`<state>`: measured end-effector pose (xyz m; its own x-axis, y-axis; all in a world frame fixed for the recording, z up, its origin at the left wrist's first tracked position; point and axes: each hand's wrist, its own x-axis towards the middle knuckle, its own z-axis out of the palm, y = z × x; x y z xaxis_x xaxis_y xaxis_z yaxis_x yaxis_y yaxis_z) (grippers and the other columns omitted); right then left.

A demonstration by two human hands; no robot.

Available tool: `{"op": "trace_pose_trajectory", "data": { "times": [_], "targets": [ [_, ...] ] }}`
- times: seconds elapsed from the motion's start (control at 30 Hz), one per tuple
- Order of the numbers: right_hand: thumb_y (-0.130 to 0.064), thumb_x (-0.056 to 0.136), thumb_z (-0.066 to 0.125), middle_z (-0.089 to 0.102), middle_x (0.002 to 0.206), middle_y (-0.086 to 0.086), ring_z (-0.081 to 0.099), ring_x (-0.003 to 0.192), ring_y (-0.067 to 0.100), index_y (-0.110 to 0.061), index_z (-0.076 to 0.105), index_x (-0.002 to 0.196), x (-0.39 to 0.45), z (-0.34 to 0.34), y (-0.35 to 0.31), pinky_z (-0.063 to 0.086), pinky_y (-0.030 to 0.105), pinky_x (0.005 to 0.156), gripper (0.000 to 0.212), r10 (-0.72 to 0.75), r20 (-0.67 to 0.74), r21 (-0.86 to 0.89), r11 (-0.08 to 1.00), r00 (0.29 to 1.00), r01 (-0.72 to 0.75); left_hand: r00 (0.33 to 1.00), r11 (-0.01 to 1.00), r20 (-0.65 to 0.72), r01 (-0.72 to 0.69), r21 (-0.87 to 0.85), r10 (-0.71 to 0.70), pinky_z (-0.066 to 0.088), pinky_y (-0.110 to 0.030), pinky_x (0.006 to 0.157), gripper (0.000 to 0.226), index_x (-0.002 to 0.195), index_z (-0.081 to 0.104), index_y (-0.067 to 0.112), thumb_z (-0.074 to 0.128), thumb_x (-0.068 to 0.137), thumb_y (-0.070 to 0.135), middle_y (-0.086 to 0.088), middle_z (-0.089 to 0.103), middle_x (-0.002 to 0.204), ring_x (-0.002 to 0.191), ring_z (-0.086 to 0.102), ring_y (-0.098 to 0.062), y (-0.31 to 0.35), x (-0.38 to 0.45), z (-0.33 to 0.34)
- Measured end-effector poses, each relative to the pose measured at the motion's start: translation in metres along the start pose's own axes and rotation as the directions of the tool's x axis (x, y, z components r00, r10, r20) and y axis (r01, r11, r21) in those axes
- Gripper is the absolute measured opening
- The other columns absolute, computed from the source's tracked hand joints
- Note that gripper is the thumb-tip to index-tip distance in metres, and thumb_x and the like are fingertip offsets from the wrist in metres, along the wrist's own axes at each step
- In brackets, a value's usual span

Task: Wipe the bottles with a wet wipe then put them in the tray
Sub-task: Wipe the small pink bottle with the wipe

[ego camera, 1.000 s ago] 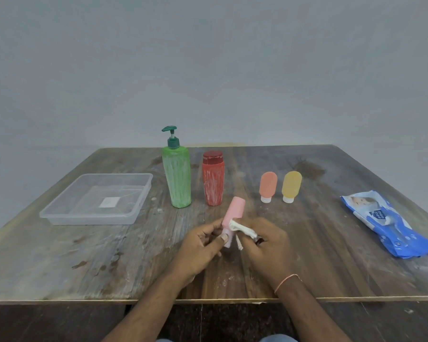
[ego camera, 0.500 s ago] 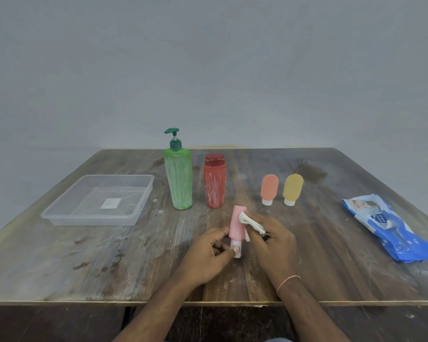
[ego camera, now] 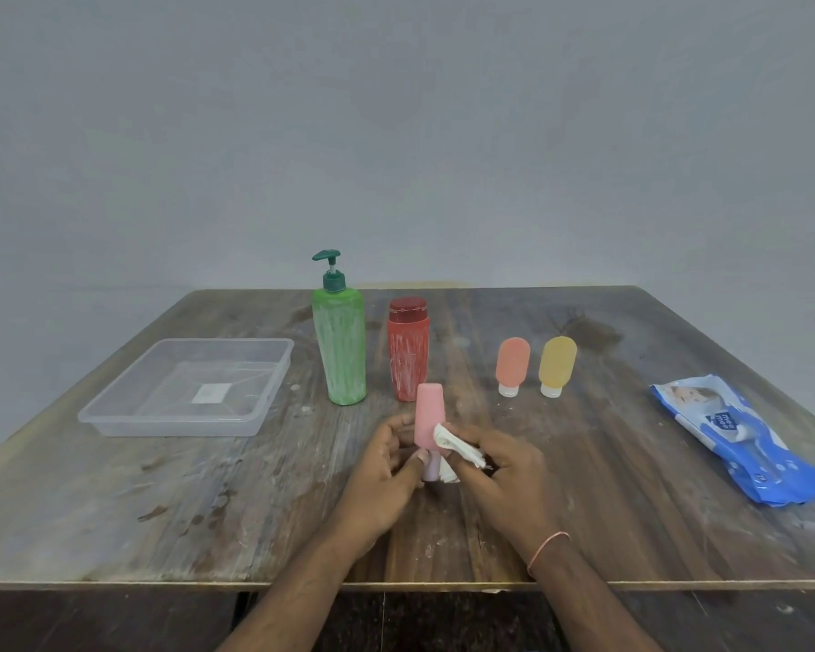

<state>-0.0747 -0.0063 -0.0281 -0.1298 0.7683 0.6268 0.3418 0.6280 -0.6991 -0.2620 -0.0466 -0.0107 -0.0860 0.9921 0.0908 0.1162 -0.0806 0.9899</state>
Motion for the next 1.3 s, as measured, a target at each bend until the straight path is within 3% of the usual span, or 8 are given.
{"op": "trace_pose_trajectory", "data": {
  "times": [0.1,0.23,0.43,0.6,0.77,0.93,1.07,1.3],
  "targets": [
    [-0.040,0.092,0.079,0.080,0.110,-0.022,0.075,0.093,0.002,-0.032,0.081,0.124,-0.001,-0.001,-0.004,0.057,0.016,0.073,0.033,0.022,0.027,0.036,0.999,0.999,-0.023,0.999,0.997,-0.040,0.011,-0.074,-0.014,0.060,-0.031,0.087,0.041,0.138,0.054,0.033,0.058,0.107,0.007,0.011,0.075,0.125,0.113,0.073,-0.012,-0.001,0.002,-0.001],
    [-0.042,0.092,0.079,0.081,0.106,-0.022,0.075,0.091,-0.001,-0.031,0.082,0.121,0.000,-0.001,-0.007,0.053,0.011,0.072,0.031,0.019,0.042,0.030,0.999,0.999,-0.020,0.999,0.992,-0.016,0.025,-0.127,-0.028,0.058,-0.042,0.104,0.036,0.139,0.057,0.026,0.055,0.109,0.007,0.008,0.076,0.127,0.120,0.072,-0.014,0.000,0.001,-0.001],
    [-0.043,0.090,0.072,0.080,0.108,-0.022,0.076,0.096,0.001,-0.031,0.082,0.121,0.000,-0.001,-0.006,0.057,0.016,0.077,0.035,0.046,0.059,0.069,0.996,0.997,-0.050,0.997,1.000,0.072,0.003,-0.011,-0.002,0.055,-0.029,0.104,0.057,0.144,0.053,0.031,0.076,0.097,0.010,0.015,0.074,0.131,0.123,0.069,-0.007,0.002,-0.003,-0.002],
    [-0.022,0.094,0.078,0.079,0.111,-0.022,0.076,0.101,0.006,-0.033,0.082,0.120,0.002,-0.001,-0.005,0.057,0.017,0.082,0.029,0.057,0.119,0.093,0.993,0.991,-0.068,0.996,1.000,0.085,0.024,-0.008,-0.023,0.054,-0.021,0.099,0.041,0.135,0.059,0.029,0.066,0.103,0.005,0.015,0.077,0.124,0.120,0.070,-0.004,0.008,-0.004,-0.001],
    [-0.011,0.093,0.082,0.079,0.095,-0.018,0.075,0.086,0.009,-0.031,0.083,0.113,0.003,-0.001,-0.008,0.053,0.014,0.071,0.029,0.072,-0.005,0.097,0.993,0.997,-0.072,0.994,0.995,0.090,0.068,-0.075,-0.061,0.058,-0.034,0.103,0.041,0.143,0.052,0.022,0.054,0.107,0.002,0.005,0.077,0.125,0.121,0.071,-0.014,0.008,-0.005,0.000],
    [-0.020,0.096,0.080,0.078,0.101,-0.018,0.074,0.092,0.010,-0.031,0.083,0.120,0.002,-0.002,-0.008,0.058,0.022,0.074,0.027,0.027,0.042,0.018,0.999,0.999,-0.028,0.983,0.998,0.180,0.040,0.041,-0.047,0.055,-0.028,0.100,0.035,0.141,0.052,0.027,0.056,0.109,0.013,0.009,0.079,0.121,0.114,0.072,-0.007,0.009,-0.008,0.004],
    [-0.025,0.096,0.077,0.078,0.103,-0.019,0.074,0.095,0.007,-0.030,0.083,0.119,0.003,-0.003,-0.011,0.053,0.013,0.076,0.024,0.002,0.053,0.015,1.000,0.999,-0.003,0.992,0.999,0.119,0.032,0.030,-0.035,0.055,-0.028,0.102,0.028,0.129,0.063,0.032,0.065,0.105,0.017,0.010,0.079,0.120,0.117,0.072,-0.009,0.011,-0.007,0.001],
    [-0.020,0.095,0.081,0.078,0.103,-0.024,0.075,0.096,0.006,-0.035,0.082,0.113,0.002,-0.006,-0.012,0.060,0.021,0.076,0.024,0.087,-0.028,0.024,0.996,0.996,-0.086,0.999,1.000,0.034,0.020,-0.016,-0.019,0.055,-0.035,0.107,0.036,0.132,0.065,0.037,0.066,0.104,0.015,0.012,0.077,0.125,0.121,0.071,-0.008,0.009,-0.003,-0.002]
  ]
}}
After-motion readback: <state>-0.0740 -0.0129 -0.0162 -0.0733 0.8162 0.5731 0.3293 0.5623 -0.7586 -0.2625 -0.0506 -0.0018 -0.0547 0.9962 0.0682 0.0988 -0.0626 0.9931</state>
